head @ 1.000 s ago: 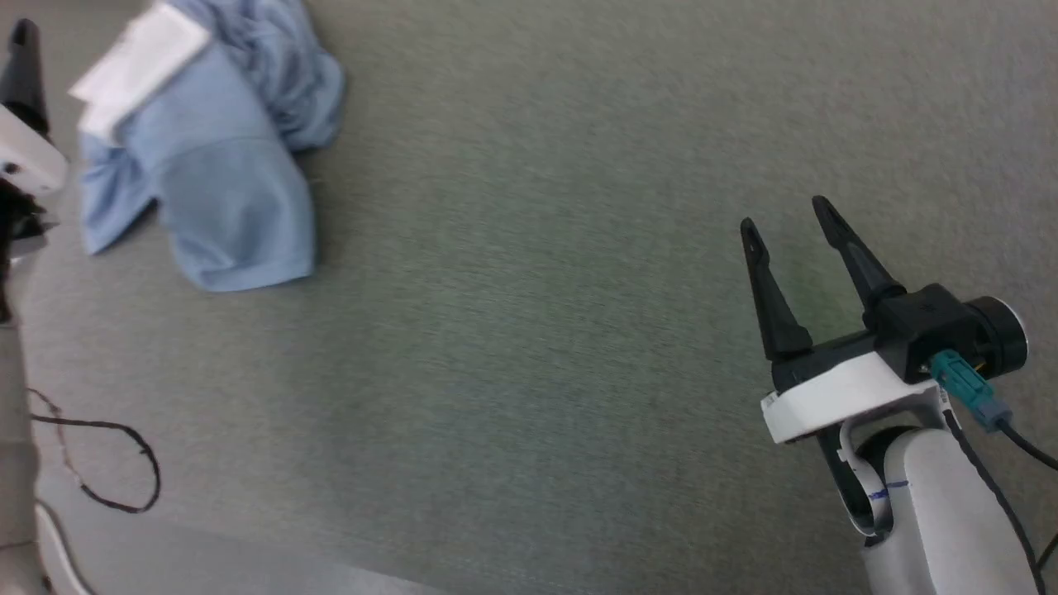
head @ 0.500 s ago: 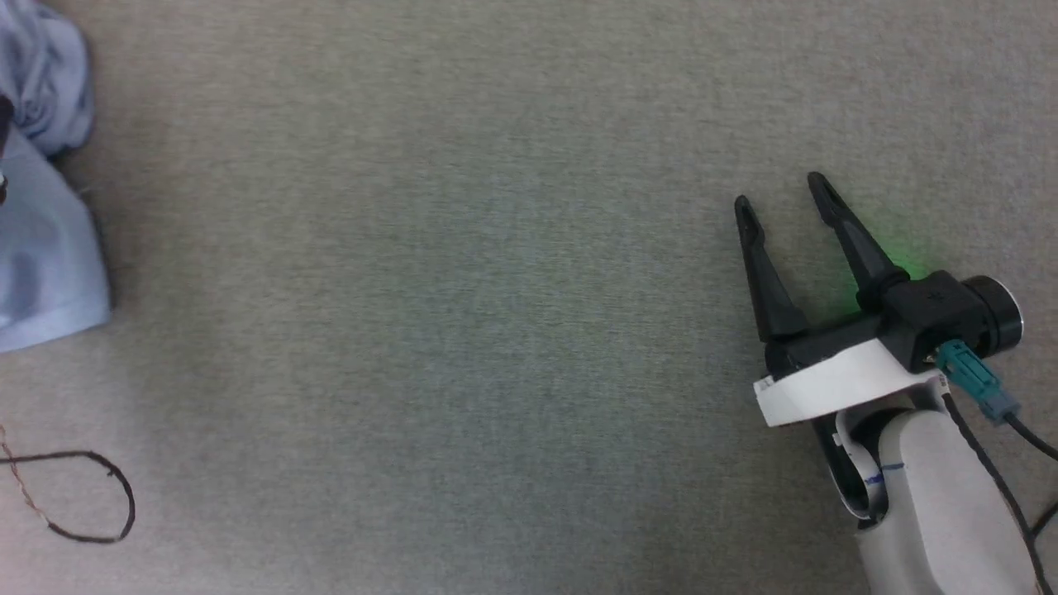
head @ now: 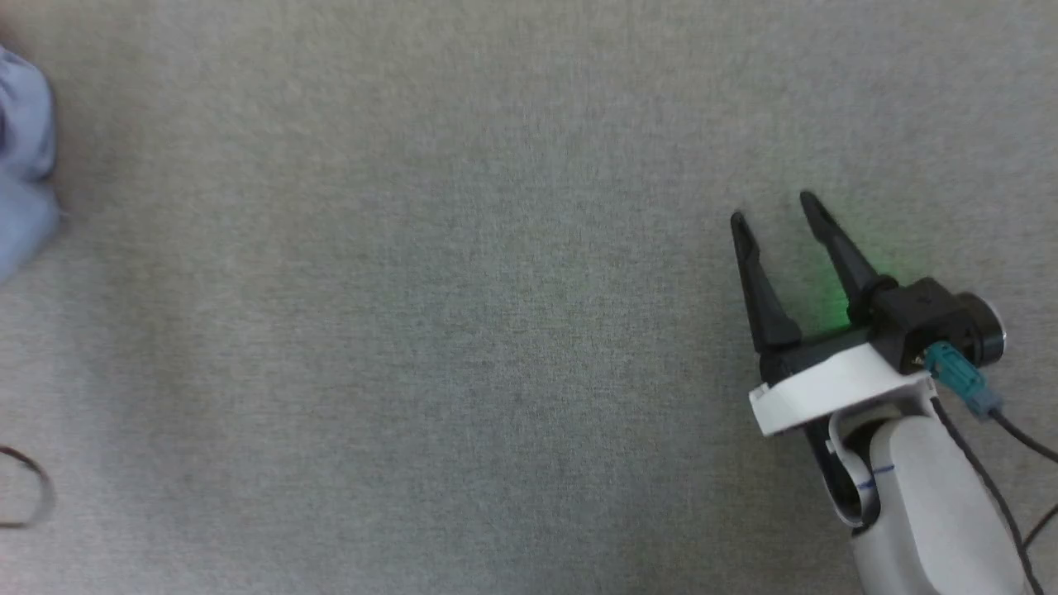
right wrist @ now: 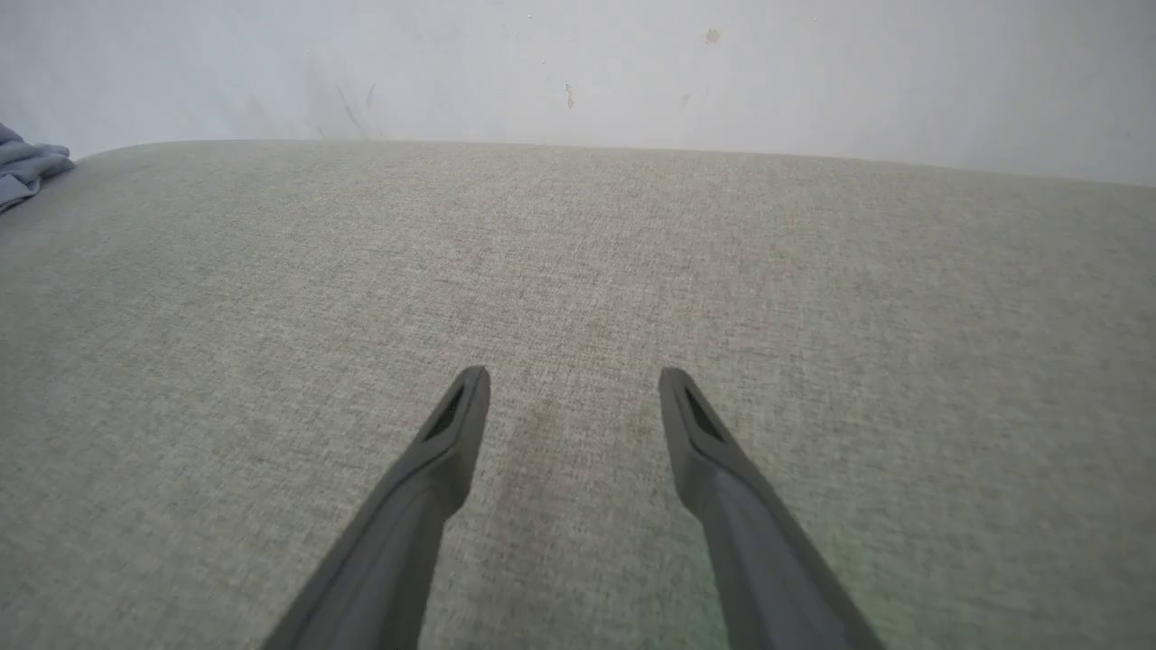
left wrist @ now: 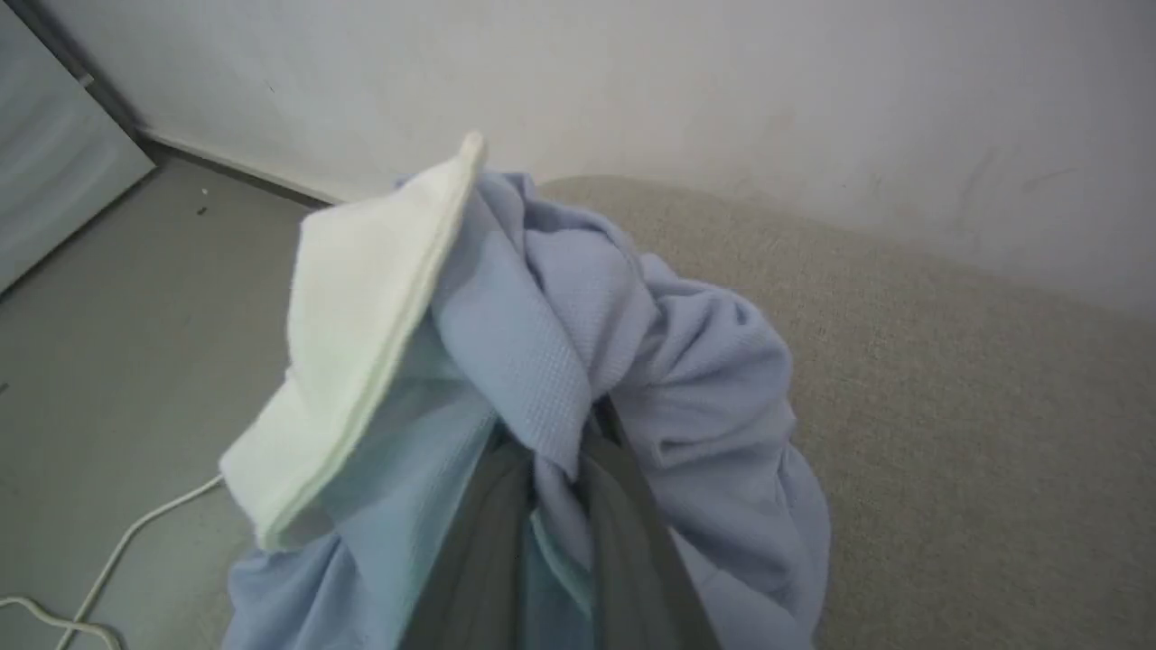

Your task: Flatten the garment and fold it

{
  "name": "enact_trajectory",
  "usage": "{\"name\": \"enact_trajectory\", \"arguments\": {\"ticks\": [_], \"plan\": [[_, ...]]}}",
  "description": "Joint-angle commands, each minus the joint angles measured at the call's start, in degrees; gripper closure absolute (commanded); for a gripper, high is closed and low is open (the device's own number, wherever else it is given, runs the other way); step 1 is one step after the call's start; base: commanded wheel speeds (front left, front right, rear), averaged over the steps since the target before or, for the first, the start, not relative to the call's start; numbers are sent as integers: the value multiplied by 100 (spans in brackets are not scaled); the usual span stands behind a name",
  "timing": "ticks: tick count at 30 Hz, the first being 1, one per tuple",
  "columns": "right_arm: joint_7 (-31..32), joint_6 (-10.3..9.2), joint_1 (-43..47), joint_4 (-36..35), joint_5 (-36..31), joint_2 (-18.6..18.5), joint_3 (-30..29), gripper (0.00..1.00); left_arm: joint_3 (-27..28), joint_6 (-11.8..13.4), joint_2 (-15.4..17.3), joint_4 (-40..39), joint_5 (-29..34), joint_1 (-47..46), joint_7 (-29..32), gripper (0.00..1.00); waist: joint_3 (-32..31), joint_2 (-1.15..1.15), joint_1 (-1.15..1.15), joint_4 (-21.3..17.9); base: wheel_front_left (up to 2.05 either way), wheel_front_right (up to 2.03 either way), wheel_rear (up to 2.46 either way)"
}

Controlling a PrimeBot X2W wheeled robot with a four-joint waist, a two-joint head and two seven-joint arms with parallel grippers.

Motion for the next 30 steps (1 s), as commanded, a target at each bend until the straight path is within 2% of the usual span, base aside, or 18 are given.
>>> {"name": "enact_trajectory", "arguments": {"ticks": [1,6,11,14,21,30], "plan": [[-30,-12,65,46,53,-12,2,0,8,-92,106,-6,110,-157,-303,100,-624,1,-1,97,0,0,0],[-78,-12,254,263,205,-12,-16,0,-321,-436,305,-11,580,-725,-1471,100,-1301,1,-1,29,0,0,0],[-113,-12,473,427,353,-12,-87,0,-858,-753,187,-237,854,-1388,-1902,100,-1861,1,-1,-155,0,0,0],[-122,-12,586,471,411,-12,-146,0,-1217,-888,-108,-472,898,-1706,-1917,100,-2109,1,-1,-305,0,0,0],[-68,-12,738,399,464,-12,-271,0,-1931,-1156,-1089,-844,611,-1983,-1731,100,-2359,1,-1,-753,0,0,0],[-7,-12,816,358,547,-12,-224,0,-2629,-1427,-2303,-903,-137,-1250,-1490,100,-2392,1,-1,-1395,0,0,0]]}}
